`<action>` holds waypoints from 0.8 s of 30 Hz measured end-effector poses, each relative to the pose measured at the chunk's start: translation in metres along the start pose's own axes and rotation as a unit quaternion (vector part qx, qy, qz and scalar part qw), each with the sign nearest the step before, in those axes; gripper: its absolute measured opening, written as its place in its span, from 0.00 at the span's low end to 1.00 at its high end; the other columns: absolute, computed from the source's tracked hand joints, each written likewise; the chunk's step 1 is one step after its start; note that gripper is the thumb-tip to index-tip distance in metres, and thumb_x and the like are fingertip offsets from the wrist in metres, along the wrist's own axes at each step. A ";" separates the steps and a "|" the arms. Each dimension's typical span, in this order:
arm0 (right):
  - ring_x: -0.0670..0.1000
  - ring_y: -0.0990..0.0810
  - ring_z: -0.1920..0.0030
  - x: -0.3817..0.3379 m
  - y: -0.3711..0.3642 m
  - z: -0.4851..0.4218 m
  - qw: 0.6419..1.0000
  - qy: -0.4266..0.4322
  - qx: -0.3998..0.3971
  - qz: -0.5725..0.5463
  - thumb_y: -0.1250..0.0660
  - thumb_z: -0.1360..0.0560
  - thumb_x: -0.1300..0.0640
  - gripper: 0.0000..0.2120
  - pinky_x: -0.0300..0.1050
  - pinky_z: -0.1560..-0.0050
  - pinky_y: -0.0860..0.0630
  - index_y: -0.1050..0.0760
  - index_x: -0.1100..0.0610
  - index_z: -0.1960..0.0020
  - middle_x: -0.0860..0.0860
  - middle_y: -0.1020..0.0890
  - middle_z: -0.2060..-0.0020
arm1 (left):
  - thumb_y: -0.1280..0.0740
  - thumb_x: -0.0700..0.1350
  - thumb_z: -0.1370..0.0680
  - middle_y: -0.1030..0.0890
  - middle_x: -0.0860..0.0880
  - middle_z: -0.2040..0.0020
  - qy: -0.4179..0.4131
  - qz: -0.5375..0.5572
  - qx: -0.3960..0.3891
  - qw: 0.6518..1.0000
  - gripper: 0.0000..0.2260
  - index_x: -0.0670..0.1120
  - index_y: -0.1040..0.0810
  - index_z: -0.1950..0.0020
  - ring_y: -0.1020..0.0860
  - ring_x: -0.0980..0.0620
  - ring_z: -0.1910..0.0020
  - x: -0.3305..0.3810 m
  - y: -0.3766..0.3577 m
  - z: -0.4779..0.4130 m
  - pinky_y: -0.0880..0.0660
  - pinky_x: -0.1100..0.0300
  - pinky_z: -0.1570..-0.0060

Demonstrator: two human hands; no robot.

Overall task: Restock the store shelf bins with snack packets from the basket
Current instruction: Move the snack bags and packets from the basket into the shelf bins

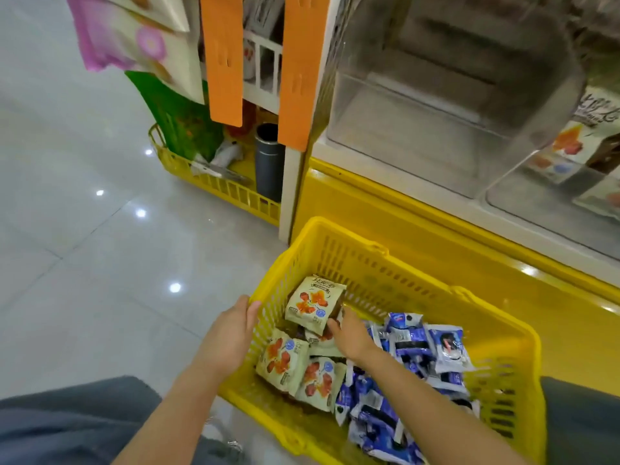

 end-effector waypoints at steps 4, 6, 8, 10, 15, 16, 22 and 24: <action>0.58 0.28 0.36 0.007 -0.005 -0.032 0.988 -0.124 0.017 -0.090 0.41 0.20 0.52 0.21 0.49 0.40 0.30 0.34 0.63 0.31 0.58 0.27 0.34 | 0.51 0.54 0.19 0.28 0.50 0.66 -0.013 -0.009 0.010 1.000 0.13 0.48 0.35 0.56 0.27 0.48 0.64 -0.003 -0.005 -0.003 0.34 0.55 0.63; 0.59 0.26 0.38 0.011 -0.010 -0.045 0.976 -0.172 0.020 -0.131 0.40 0.21 0.49 0.22 0.51 0.39 0.29 0.32 0.63 0.33 0.58 0.25 0.37 | 0.51 0.55 0.19 0.28 0.52 0.67 -0.019 -0.008 0.006 1.000 0.13 0.49 0.36 0.55 0.28 0.51 0.66 -0.003 -0.005 -0.004 0.35 0.56 0.65; 0.61 0.25 0.39 0.013 -0.015 -0.054 0.960 -0.209 0.029 -0.183 0.38 0.22 0.48 0.23 0.56 0.36 0.29 0.30 0.65 0.36 0.60 0.23 0.39 | 0.52 0.55 0.19 0.28 0.53 0.67 -0.025 -0.011 0.006 1.000 0.12 0.49 0.36 0.55 0.29 0.54 0.67 -0.003 -0.005 -0.004 0.37 0.58 0.66; 0.61 0.25 0.39 0.012 -0.019 -0.060 0.948 -0.236 0.037 -0.211 0.35 0.24 0.48 0.24 0.58 0.37 0.28 0.29 0.65 0.37 0.60 0.23 0.39 | 0.52 0.56 0.19 0.29 0.54 0.66 -0.031 -0.012 0.004 0.999 0.12 0.50 0.36 0.55 0.29 0.55 0.67 -0.004 -0.004 -0.004 0.37 0.59 0.67; 0.53 0.25 0.44 -0.005 -0.018 -0.058 0.906 -0.284 0.004 -0.315 0.31 0.26 0.52 0.21 0.41 0.64 0.29 0.29 0.60 0.37 0.54 0.23 0.40 | 0.51 0.55 0.19 0.29 0.54 0.67 -0.046 -0.006 0.012 0.999 0.12 0.50 0.37 0.56 0.30 0.58 0.69 -0.005 -0.004 -0.004 0.39 0.65 0.71; 0.51 0.24 0.49 -0.008 -0.015 -0.054 0.904 -0.286 0.000 -0.319 0.30 0.27 0.53 0.20 0.41 0.64 0.28 0.28 0.60 0.39 0.54 0.23 0.44 | 0.52 0.55 0.20 0.27 0.53 0.66 -0.047 -0.007 0.012 0.999 0.12 0.50 0.37 0.55 0.29 0.57 0.68 -0.005 -0.004 -0.004 0.38 0.64 0.71; 0.52 0.22 0.55 -0.015 0.011 -0.023 0.883 -0.271 -0.020 -0.384 0.31 0.26 0.59 0.14 0.48 0.50 0.25 0.28 0.60 0.43 0.56 0.21 0.54 | 0.54 0.55 0.19 0.29 0.54 0.66 -0.022 -0.057 0.022 0.998 0.13 0.49 0.35 0.51 0.30 0.56 0.68 0.003 -0.002 -0.001 0.39 0.63 0.72; 0.51 0.20 0.56 -0.024 0.027 -0.009 0.896 -0.231 -0.037 -0.379 0.31 0.26 0.59 0.14 0.47 0.56 0.22 0.28 0.62 0.42 0.56 0.19 0.56 | 0.54 0.54 0.18 0.27 0.52 0.59 0.014 -0.062 0.029 0.998 0.15 0.48 0.33 0.44 0.27 0.53 0.61 0.012 -0.001 0.001 0.34 0.61 0.65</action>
Point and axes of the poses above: each hand's wrist, its own z-axis away from the middle knuckle, its own y-axis out of the back of the hand, x = y × z, the point moved 2 cm from there along -z, towards the middle knuckle
